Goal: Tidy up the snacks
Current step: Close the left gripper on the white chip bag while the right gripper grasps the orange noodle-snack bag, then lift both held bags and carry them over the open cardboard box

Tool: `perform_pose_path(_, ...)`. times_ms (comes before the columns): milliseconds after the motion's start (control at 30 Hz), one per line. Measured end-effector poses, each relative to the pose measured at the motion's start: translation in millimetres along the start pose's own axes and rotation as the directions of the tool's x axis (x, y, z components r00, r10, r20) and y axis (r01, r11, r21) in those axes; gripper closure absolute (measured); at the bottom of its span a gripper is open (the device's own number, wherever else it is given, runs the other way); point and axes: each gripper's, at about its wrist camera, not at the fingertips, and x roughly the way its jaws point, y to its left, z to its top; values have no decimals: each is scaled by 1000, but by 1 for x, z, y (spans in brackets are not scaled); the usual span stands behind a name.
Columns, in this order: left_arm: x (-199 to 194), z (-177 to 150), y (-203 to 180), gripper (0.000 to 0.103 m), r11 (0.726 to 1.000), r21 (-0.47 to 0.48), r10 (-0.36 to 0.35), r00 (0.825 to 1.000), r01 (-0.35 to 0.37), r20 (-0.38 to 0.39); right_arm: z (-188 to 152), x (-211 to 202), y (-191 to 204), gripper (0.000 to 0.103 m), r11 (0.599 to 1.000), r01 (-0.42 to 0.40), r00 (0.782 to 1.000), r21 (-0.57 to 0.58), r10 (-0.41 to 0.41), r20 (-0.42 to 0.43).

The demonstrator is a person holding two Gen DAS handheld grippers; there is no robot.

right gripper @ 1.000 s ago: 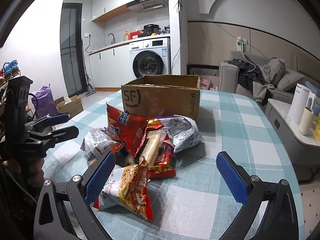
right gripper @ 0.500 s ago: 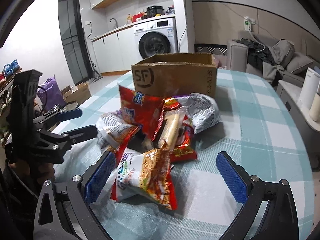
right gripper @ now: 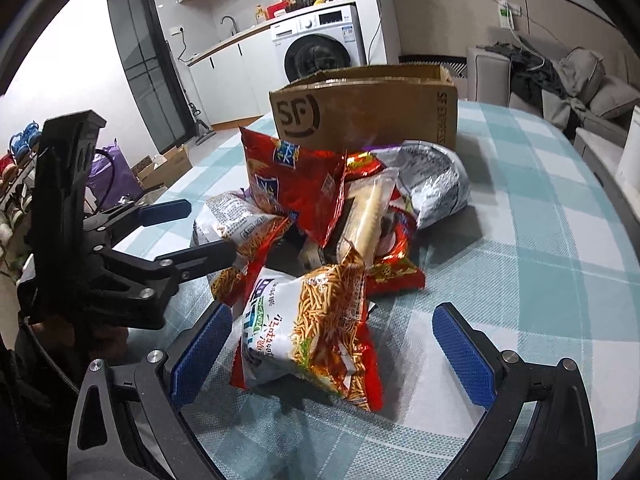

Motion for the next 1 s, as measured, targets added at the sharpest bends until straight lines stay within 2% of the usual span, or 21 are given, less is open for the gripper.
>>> perform_pose_path(167, 10, 3, 2, 1, 1000, -7, -4, 1000, 4, -22, -2, 8, -1, 2, 999, -30, 999, 11, 31, -27)
perform_pose_path(333, 19, 6, 3, 2, 1000, -5, -16, 999, 16, -39, -3, 14, -2, 12, 999, -46, 998, 9, 47, -44)
perform_pose_path(433, 22, 6, 2, 8, 999, -8, -46, 998, 45, -52, -2, 17, -1, 14, 998, -60, 997, 11, 60, -53)
perform_pose_path(600, 28, 5, 4, 34, 989, -29, -145, 987, 143, -70, -3, 21, -1, 20, 996, -90, 993, 26, 92, -69)
perform_pose_path(800, 22, 4, 3, 45, 986, -26, -166, 985, 165, -49, -2, 24, 2, 30, 993, -118, 990, 27, 119, -70)
perform_pose_path(1000, 17, 0, 4, 46, 985, -23, -174, 984, 173, -44, -7, 17, 1, 37, 992, -128, 990, 26, 129, -63)
